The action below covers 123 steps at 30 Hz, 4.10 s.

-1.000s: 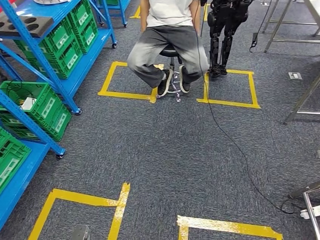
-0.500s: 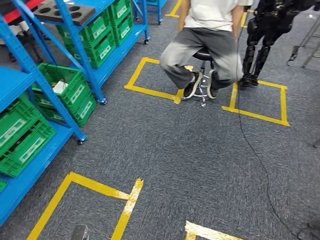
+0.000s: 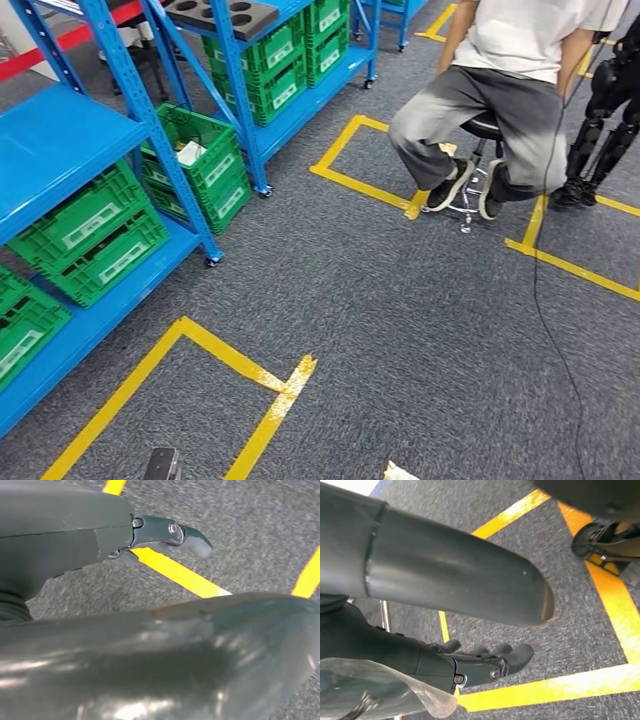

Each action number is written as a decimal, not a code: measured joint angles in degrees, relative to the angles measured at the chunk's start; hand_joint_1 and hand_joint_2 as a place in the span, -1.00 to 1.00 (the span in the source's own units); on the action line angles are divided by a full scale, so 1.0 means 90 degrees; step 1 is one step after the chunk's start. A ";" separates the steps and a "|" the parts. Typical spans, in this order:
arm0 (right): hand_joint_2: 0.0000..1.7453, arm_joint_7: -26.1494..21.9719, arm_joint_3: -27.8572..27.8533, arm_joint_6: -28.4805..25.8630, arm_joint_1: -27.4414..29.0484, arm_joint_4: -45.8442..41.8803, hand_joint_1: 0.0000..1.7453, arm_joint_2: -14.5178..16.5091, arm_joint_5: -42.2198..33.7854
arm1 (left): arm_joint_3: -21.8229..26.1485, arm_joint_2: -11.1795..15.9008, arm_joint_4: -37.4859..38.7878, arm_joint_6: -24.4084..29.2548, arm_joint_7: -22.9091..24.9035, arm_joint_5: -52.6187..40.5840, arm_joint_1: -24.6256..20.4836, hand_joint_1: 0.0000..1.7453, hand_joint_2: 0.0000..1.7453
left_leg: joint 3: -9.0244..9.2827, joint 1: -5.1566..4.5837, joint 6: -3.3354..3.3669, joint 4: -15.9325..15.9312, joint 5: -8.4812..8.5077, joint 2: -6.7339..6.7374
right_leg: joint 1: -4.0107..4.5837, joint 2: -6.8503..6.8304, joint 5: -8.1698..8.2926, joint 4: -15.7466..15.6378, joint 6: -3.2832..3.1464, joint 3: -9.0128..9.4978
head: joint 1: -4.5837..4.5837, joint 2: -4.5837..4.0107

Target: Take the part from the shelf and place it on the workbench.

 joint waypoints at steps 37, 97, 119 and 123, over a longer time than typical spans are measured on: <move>-1.00 -0.0045 0.0010 0.0228 0.0020 0.0005 -1.00 -0.0029 0.0033 | 0.0015 0.0000 0.0009 -0.0058 0.0000 -0.0030 -0.0021 -1.00 -1.00 | -0.0748 0.0047 -0.0142 0.1667 -0.0700 0.0660 | 0.0047 -0.0674 -0.0060 -0.0045 -0.0155 0.0099 | -0.0051 0.0000; -1.00 -0.0180 0.0072 0.0522 0.0020 0.0027 -1.00 -0.0104 -0.0078 | 0.0035 -0.0043 0.0016 -0.0179 -0.0123 -0.0089 -0.0037 -1.00 -1.00 | -0.0502 0.0045 -0.0165 0.1576 -0.0884 0.0667 | 0.0050 -0.0443 -0.0025 -0.0072 -0.0164 0.0077 | -0.0061 0.0000; -1.00 -0.0186 0.0073 0.0583 0.0017 0.0039 -1.00 -0.0123 -0.0095 | 0.0041 -0.0008 0.0021 -0.0222 -0.0104 -0.0101 -0.0005 -1.00 -1.00 | 0.0516 -0.0004 0.0052 -0.0176 -0.0334 0.0662 | 0.0072 -0.0402 0.0179 0.0071 0.0091 -0.0236 | -0.0032 -0.0001; -1.00 -0.0187 0.0073 0.0585 0.0027 0.0041 -1.00 -0.0121 -0.0095 | 0.0041 -0.0005 0.0021 -0.0222 -0.0104 -0.0101 -0.0021 -1.00 -1.00 | 0.0493 0.0001 -0.0070 -0.0027 -0.0481 0.0667 | 0.0050 -0.0411 0.0115 0.0009 -0.0055 -0.0156 | -0.0068 0.0001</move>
